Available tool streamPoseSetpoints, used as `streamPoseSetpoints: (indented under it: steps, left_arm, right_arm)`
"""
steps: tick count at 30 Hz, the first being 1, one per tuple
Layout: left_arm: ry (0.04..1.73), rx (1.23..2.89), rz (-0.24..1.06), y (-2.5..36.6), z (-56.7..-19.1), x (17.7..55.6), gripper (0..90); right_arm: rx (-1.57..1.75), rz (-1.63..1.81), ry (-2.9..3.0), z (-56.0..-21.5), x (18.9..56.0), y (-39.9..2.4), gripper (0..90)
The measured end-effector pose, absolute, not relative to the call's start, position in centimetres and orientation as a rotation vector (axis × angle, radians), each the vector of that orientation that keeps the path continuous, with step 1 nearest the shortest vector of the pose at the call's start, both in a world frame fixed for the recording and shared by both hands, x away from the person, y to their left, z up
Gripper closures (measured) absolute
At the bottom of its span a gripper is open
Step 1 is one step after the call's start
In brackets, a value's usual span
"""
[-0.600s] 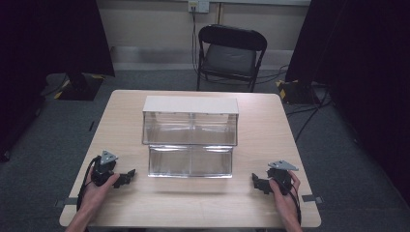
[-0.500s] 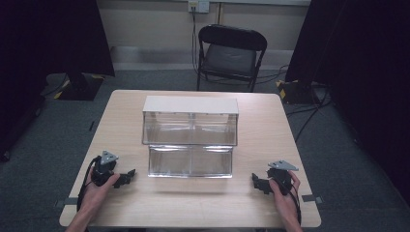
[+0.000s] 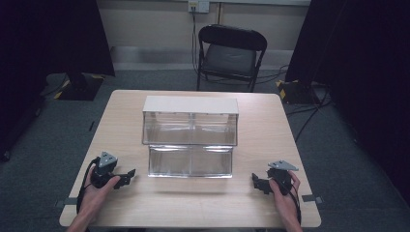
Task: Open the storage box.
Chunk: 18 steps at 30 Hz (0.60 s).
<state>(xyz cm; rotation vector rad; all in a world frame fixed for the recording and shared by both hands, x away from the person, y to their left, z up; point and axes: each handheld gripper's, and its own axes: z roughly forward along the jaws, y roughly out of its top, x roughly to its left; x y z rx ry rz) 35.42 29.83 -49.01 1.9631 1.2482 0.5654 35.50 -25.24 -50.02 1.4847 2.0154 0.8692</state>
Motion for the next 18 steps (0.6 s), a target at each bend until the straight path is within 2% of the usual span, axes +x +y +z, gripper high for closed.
streamPoseSetpoints:
  steps: [15, 18]
  left_arm:
    - [1.098, 1.965, 0.569, 28.1, -47.4, 33.9, 17.7]
    - [1.066, 1.960, 0.526, 27.6, -47.1, 33.5, 17.9]
  right_arm:
    - [1.485, 0.868, 2.013, -50.0, 35.5, -25.2, 12.0]
    - [1.485, 0.868, 2.014, -50.0, 35.5, -25.2, 12.1]
